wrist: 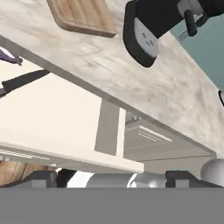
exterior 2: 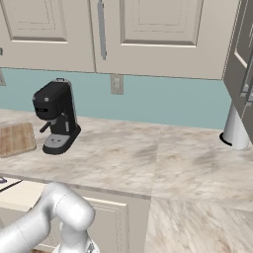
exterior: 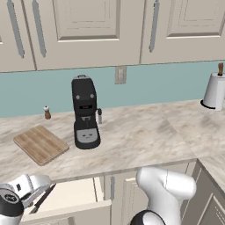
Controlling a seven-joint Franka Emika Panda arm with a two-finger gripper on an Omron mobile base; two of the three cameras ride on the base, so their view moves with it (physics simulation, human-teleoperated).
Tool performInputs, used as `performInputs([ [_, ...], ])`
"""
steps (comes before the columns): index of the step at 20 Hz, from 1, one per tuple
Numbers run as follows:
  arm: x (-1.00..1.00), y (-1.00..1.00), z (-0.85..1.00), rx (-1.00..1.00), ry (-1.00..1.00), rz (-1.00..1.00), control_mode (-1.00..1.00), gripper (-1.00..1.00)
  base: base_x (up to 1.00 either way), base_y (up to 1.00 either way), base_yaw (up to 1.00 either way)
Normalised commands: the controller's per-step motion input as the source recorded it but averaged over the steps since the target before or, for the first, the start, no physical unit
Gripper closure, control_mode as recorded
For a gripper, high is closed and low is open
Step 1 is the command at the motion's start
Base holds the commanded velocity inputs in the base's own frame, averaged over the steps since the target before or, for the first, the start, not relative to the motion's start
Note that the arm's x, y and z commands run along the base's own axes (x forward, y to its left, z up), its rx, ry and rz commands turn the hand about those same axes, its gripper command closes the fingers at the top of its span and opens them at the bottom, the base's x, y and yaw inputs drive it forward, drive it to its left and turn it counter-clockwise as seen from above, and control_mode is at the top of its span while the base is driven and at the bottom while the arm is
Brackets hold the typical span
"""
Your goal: Open the drawer on the left and place the cutting tools on the cutting board.
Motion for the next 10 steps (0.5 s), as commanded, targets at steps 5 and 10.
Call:
performInputs([
  [5,0.07,-0.7,-0.32,0.09,0.08,-0.26,-1.0,-1.0,0.0,0.0,0.0],
  [10,0.22,-0.31,0.0,0.14,0.06,-0.19,-1.0,-1.0,0.0,0.0,0.0],
])
